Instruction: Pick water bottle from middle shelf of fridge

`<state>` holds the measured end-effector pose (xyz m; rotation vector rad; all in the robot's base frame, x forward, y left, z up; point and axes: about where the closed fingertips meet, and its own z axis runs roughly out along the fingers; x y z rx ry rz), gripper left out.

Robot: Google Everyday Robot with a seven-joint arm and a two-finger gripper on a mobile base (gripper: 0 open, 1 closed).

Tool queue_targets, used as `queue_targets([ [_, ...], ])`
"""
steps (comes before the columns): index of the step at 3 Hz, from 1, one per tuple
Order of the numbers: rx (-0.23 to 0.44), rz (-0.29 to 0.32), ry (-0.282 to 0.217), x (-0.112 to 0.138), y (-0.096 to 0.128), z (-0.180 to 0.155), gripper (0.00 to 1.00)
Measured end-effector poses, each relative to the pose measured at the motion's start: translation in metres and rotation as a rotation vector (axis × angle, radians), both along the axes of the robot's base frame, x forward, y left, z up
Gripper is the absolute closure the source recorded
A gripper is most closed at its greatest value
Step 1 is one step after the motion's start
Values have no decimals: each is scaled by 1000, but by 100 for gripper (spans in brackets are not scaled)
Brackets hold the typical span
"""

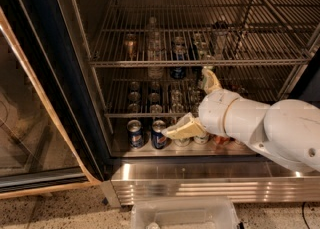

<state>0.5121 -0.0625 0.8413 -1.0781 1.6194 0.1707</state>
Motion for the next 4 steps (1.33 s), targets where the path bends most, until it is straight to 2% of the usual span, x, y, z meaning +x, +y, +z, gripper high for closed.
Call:
queue_targets([
  [1, 0, 0, 0, 0, 0, 0, 0],
  [2, 50, 10, -3, 4, 9, -12, 0],
  [3, 137, 20, -54, 21, 22, -20, 0],
  [4, 238, 18, -136, 45, 34, -19, 0],
])
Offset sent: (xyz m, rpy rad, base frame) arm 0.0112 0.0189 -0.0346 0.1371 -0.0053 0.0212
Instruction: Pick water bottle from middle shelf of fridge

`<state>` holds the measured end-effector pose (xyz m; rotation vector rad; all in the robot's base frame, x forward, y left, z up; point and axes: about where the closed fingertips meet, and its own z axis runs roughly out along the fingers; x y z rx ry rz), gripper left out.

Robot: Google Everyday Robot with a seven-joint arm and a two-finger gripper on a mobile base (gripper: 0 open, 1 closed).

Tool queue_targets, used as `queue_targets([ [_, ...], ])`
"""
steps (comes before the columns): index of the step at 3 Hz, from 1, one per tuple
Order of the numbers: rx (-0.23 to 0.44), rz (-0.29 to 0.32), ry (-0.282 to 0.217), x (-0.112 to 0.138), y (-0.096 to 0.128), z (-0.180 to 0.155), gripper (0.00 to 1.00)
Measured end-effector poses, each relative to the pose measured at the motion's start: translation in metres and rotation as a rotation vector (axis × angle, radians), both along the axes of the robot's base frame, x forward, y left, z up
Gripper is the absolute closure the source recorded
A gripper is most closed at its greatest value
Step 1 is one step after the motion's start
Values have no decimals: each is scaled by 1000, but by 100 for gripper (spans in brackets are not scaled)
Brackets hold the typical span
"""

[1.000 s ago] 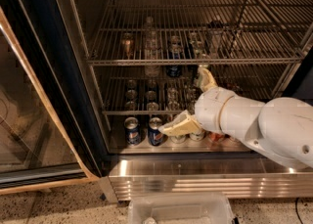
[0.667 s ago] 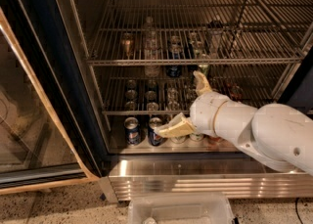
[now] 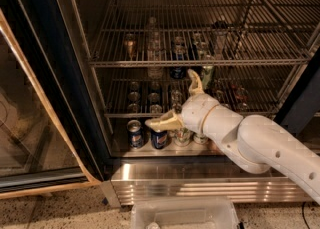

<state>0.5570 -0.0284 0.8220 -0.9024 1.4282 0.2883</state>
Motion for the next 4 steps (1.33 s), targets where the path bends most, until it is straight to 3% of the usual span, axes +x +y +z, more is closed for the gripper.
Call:
queue_targets([
  [1, 106, -36, -60, 32, 3, -4, 0],
  [2, 160, -41, -27, 36, -1, -25, 0],
  [4, 185, -4, -39, 45, 12, -25, 0],
])
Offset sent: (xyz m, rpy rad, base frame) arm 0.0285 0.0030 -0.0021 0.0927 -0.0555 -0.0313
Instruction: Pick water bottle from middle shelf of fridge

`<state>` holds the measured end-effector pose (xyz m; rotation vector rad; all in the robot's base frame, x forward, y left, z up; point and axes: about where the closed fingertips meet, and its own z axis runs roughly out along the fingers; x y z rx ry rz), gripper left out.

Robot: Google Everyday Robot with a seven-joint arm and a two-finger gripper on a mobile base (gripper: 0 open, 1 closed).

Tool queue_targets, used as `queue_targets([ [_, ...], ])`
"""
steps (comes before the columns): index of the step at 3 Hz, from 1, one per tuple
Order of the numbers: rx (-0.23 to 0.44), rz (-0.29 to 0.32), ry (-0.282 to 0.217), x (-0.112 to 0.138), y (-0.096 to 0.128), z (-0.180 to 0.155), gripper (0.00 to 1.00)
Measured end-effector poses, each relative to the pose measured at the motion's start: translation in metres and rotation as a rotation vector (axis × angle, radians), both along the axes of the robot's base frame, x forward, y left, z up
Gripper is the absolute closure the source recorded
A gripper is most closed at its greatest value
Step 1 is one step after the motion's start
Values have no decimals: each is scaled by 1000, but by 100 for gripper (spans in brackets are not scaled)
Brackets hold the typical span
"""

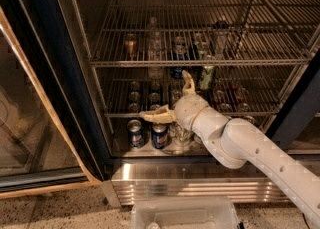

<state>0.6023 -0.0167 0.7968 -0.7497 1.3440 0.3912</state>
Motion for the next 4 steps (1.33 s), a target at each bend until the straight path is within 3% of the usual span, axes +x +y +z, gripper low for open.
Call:
queue_targets([
  [2, 70, 16, -90, 42, 18, 8, 0],
  [4, 50, -13, -125, 58, 25, 14, 0],
])
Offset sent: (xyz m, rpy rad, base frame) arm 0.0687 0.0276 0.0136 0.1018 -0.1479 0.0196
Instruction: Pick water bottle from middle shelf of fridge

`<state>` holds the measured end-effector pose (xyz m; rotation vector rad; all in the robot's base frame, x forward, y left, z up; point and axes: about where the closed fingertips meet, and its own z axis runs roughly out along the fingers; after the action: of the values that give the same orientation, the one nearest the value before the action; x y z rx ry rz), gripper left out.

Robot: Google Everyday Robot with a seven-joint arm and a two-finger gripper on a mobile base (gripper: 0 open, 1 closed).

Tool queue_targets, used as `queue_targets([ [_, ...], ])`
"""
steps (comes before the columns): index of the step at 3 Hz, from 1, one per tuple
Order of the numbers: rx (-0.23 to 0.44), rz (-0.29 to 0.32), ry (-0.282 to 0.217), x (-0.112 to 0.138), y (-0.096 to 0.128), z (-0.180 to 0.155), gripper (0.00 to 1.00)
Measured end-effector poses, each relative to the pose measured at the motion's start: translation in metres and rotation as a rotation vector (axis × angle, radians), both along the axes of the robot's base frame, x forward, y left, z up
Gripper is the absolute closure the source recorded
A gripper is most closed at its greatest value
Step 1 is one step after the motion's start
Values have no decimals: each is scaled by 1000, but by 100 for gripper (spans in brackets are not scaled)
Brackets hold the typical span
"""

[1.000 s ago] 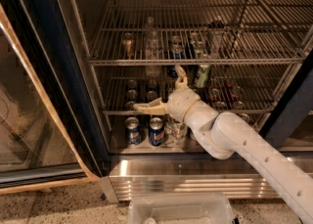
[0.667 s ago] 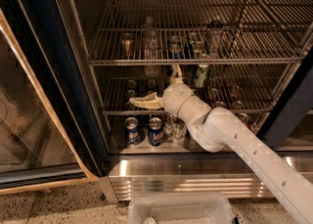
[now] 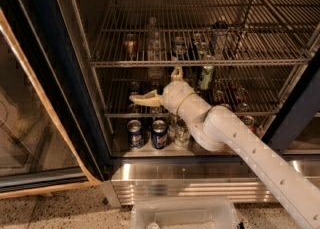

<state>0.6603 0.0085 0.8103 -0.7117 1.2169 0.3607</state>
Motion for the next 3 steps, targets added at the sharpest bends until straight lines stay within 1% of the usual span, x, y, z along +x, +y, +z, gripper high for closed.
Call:
queue_targets([
  [1, 1, -55, -22, 12, -1, 5, 0],
  [2, 41, -96, -20, 23, -4, 8, 0],
  [3, 111, -101, 10, 32, -4, 9, 0],
])
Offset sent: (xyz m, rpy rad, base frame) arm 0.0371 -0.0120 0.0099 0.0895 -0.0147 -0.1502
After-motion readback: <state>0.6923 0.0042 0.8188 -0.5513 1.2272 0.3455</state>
